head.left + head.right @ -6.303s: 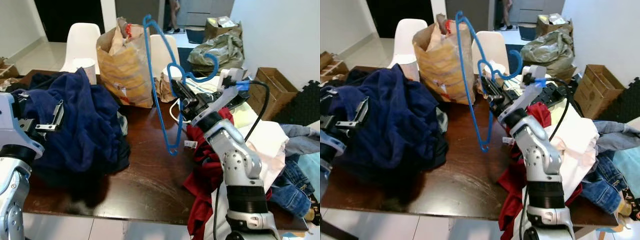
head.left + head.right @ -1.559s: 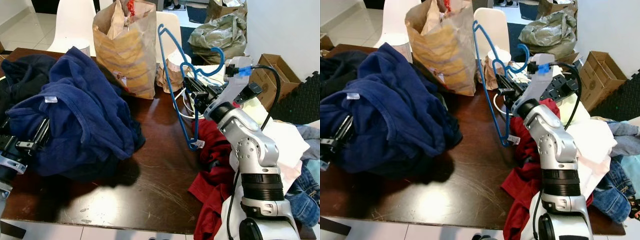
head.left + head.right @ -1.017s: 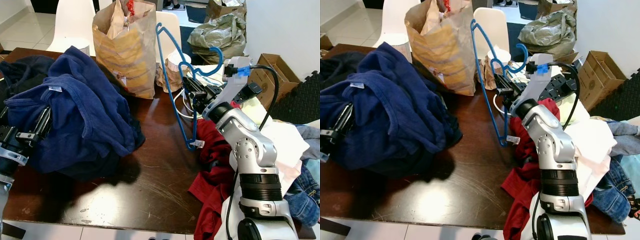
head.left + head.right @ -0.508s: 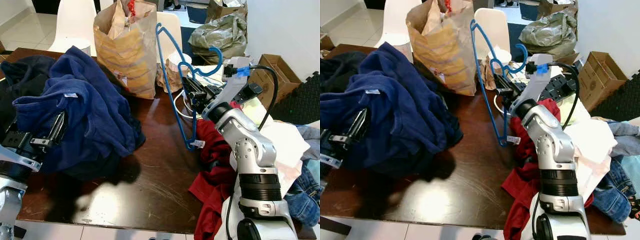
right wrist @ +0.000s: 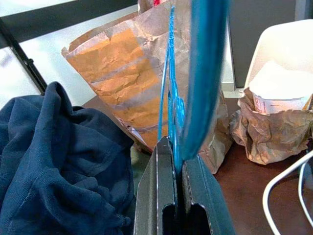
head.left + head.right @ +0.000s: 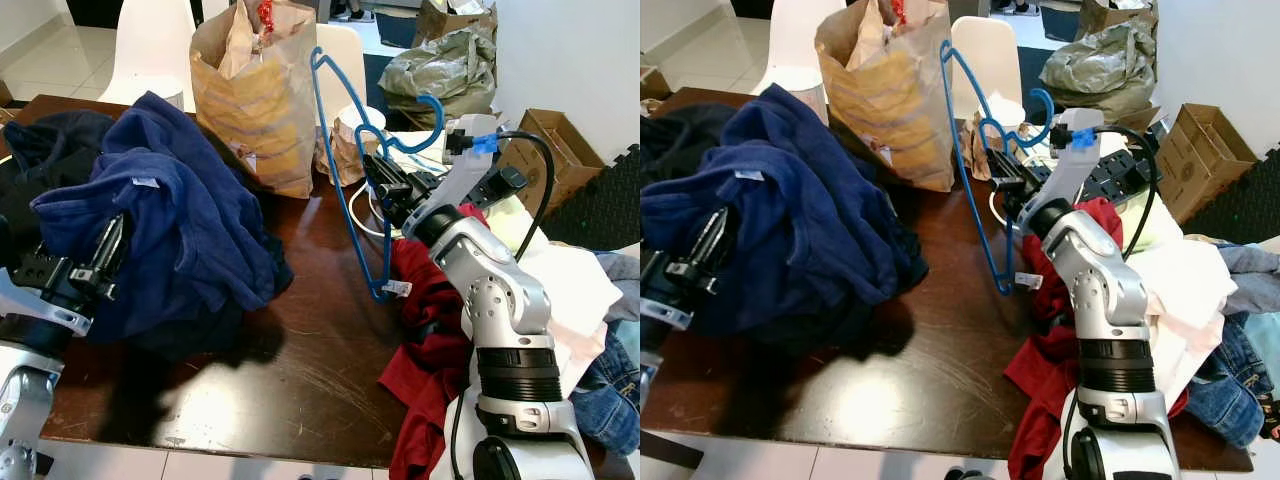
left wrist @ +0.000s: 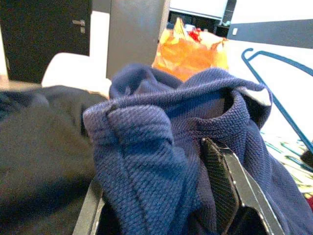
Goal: Hang hanger
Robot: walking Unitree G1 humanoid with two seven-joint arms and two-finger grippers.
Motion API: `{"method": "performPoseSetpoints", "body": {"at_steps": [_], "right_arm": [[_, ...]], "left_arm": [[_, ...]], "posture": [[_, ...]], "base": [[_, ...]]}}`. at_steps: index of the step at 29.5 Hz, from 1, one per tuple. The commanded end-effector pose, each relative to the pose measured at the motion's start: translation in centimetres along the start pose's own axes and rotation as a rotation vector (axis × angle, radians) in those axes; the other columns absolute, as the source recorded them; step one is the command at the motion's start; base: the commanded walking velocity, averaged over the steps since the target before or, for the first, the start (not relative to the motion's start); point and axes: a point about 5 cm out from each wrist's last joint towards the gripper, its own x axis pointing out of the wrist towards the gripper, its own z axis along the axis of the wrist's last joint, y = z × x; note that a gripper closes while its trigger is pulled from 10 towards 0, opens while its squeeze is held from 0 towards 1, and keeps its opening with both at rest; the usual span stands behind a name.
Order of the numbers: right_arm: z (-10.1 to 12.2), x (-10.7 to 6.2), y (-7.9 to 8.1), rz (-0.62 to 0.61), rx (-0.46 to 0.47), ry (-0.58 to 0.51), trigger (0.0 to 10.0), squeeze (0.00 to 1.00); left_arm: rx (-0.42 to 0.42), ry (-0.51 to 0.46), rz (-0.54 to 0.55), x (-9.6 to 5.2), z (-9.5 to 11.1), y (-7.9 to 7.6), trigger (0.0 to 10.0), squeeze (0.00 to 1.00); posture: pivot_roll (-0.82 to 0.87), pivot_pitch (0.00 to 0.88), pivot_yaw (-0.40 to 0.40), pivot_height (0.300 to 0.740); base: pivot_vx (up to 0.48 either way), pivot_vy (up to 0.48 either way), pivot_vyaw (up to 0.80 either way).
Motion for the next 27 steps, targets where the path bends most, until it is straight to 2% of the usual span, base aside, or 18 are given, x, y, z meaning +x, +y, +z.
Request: {"method": "performPoseSetpoints", "body": {"at_steps": [1, 3, 4, 7, 8, 11, 12, 15, 16, 19, 20, 22, 23, 26, 27], "right_arm": [[-0.1, 0.1, 0.0, 0.001, 0.016, -0.011, 10.0, 0.00], [-0.1, 0.1, 0.0, 0.001, 0.016, -0.011, 10.0, 0.00], [-0.1, 0.1, 0.0, 0.003, 0.017, -0.011, 10.0, 0.00], [-0.1, 0.1, 0.0, 0.003, 0.018, -0.010, 10.0, 0.00], [-0.1, 0.1, 0.0, 0.003, 0.018, -0.010, 10.0, 0.00], [-0.1, 0.0, 0.0, 0.003, 0.017, -0.010, 10.0, 0.00], [-0.1, 0.0, 0.0, 0.003, 0.017, -0.010, 10.0, 0.00], [-0.1, 0.0, -0.1, 0.002, 0.016, -0.010, 10.0, 0.00], [-0.1, 0.0, -0.1, 0.002, 0.016, -0.011, 10.0, 0.00], [-0.1, 0.0, -0.1, 0.002, 0.016, -0.011, 10.0, 0.00], [0.0, 0.0, -0.1, 0.003, 0.016, -0.011, 10.0, 0.00], [0.0, 0.0, -0.1, 0.003, 0.016, -0.011, 10.0, 0.00], [0.0, 0.0, -0.1, 0.004, 0.016, -0.012, 10.0, 0.00], [0.0, 0.1, -0.1, 0.005, 0.016, -0.012, 10.0, 0.00], [0.0, 0.1, -0.1, 0.006, 0.016, -0.012, 10.0, 0.00]], "left_arm": [[0.037, -0.017, -0.023, 0.2, 0.9, -0.4, 6.1, 0.00], [0.037, -0.017, -0.023, 0.2, 0.9, -0.4, 6.1, 0.00], [0.055, -0.021, -0.034, 0.5, 1.1, -0.6, 10.0, 0.00], [0.064, -0.022, -0.041, 0.6, 1.3, -0.8, 10.0, 0.00], [0.072, -0.011, -0.047, 0.5, 1.1, -1.0, 10.0, 1.00], [0.077, -0.005, -0.043, 0.4, 1.0, -1.2, 10.0, 1.00], [0.081, 0.000, -0.042, 0.4, 0.9, -1.4, 10.0, 0.05], [0.084, 0.003, -0.040, 0.4, 0.9, -1.5, 10.0, 0.05], [0.083, 0.006, -0.040, 0.4, 0.8, -1.7, 10.0, 0.00], [0.083, 0.006, -0.040, 0.4, 0.8, -1.7, 10.0, 0.00], [0.081, 0.012, -0.045, 0.3, 0.7, -1.9, 8.0, 0.00], [0.081, 0.012, -0.045, 0.3, 0.7, -1.9, 8.0, 0.00], [0.079, 0.016, -0.049, 0.3, 0.5, -2.1, 0.7, 0.00], [0.079, 0.020, -0.052, 0.3, 0.4, -2.2, 0.7, 0.00], [0.079, 0.019, -0.057, 0.4, 0.5, -2.4, 0.0, 0.00]], "posture": [[-0.03, 0.168, -0.082, 0.740], [-0.03, 0.168, -0.082, 0.740], [-0.03, 0.169, -0.082, 0.740], [-0.03, 0.168, -0.081, 0.740], [-0.03, 0.167, -0.081, 0.740], [-0.03, 0.167, -0.081, 0.740], [-0.03, 0.168, -0.081, 0.740], [-0.03, 0.168, -0.081, 0.740], [-0.03, 0.166, -0.080, 0.740], [-0.03, 0.166, -0.080, 0.740], [-0.03, 0.166, -0.081, 0.740], [-0.03, 0.166, -0.081, 0.740], [-0.03, 0.164, -0.083, 0.740], [-0.03, 0.164, -0.083, 0.740], [-0.02, 0.160, -0.083, 0.740]], "base": [[0.000, 0.000, 0.00], [0.000, 0.000, 0.00], [0.000, 0.000, 0.00], [0.000, 0.000, 0.00], [0.000, 0.000, 0.00], [0.000, 0.000, 0.00], [0.000, 0.000, 0.00], [0.000, 0.000, 0.00], [0.000, 0.000, 0.00], [0.000, 0.000, 0.00], [0.000, 0.000, 0.00], [0.000, 0.000, 0.00], [0.000, 0.000, 0.00], [0.000, 0.000, 0.00], [0.000, 0.000, 0.00]]}}
